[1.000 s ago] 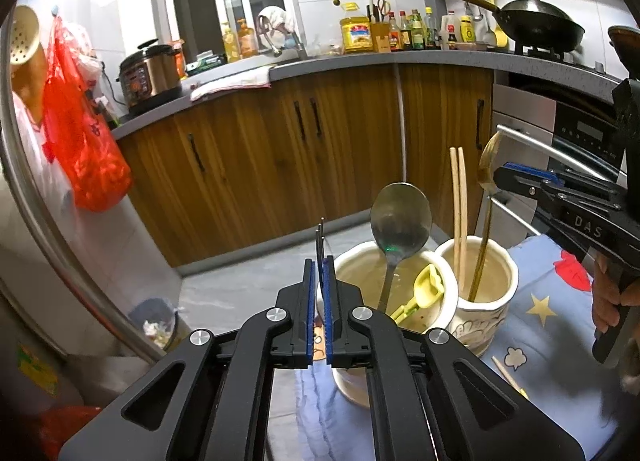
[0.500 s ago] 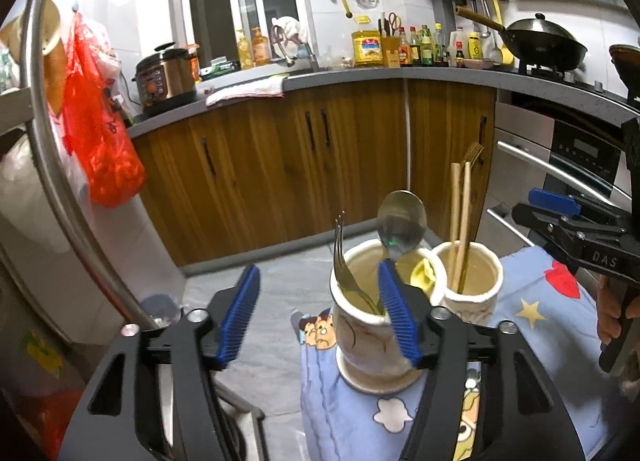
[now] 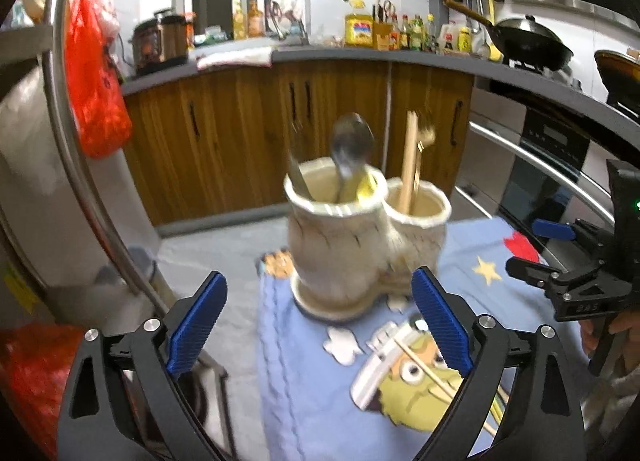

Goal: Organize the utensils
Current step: 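Move both tools back down over the wooden chopstick and yellow utensil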

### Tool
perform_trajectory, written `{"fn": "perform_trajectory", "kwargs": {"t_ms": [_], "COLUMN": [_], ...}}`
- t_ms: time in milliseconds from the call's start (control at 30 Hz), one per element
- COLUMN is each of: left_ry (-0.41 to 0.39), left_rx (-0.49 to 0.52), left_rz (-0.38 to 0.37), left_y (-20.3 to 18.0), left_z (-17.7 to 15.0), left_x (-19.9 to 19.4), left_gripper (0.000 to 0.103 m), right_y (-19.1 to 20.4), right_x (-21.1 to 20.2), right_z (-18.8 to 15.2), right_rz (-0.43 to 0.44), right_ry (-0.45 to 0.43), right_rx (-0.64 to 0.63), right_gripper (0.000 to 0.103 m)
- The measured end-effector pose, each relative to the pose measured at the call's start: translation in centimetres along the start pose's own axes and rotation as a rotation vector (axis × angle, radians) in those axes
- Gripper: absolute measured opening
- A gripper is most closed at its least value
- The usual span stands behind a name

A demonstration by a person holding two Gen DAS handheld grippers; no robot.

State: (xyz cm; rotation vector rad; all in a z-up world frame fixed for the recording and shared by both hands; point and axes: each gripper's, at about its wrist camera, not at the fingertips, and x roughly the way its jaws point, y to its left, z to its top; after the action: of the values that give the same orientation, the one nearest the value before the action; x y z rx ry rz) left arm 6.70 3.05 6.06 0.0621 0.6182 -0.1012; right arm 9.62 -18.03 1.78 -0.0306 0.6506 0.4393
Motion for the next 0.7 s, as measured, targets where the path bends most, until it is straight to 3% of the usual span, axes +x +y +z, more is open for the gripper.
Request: {"fn": "perform_trajectory", "kwargs": {"t_ms": [367,467,567,700], "left_ry": [0.164,0.192,0.213,0.223], "left_rx": [-0.088,-0.087,-0.090,-0.081], "left_rz": [-0.063,-0.063,-0.064,-0.075], "left_y": [-1.8,-2.3,-2.5,-2.9], "left_z": [-6.1,-7.1,-7.6,-8.1], "left_x": [3.0,3.7,4.1,4.4], "left_gripper": [0.093,0.093,0.093,0.093], "right_y": [1.1,1.7,2.2,2.7], "right_x": [1.8,2.2,2.6,3.2], "right_z": [-4.1,-4.5,-4.9,-5.3], "right_rz": [0.030,0.039,0.054,0.099], "right_ry": [0.130,0.143,0.164,0.208], "right_rx": [0.017,0.015,0.015,0.030], "right_gripper": [0.097,0.092,0.075,0.042]}}
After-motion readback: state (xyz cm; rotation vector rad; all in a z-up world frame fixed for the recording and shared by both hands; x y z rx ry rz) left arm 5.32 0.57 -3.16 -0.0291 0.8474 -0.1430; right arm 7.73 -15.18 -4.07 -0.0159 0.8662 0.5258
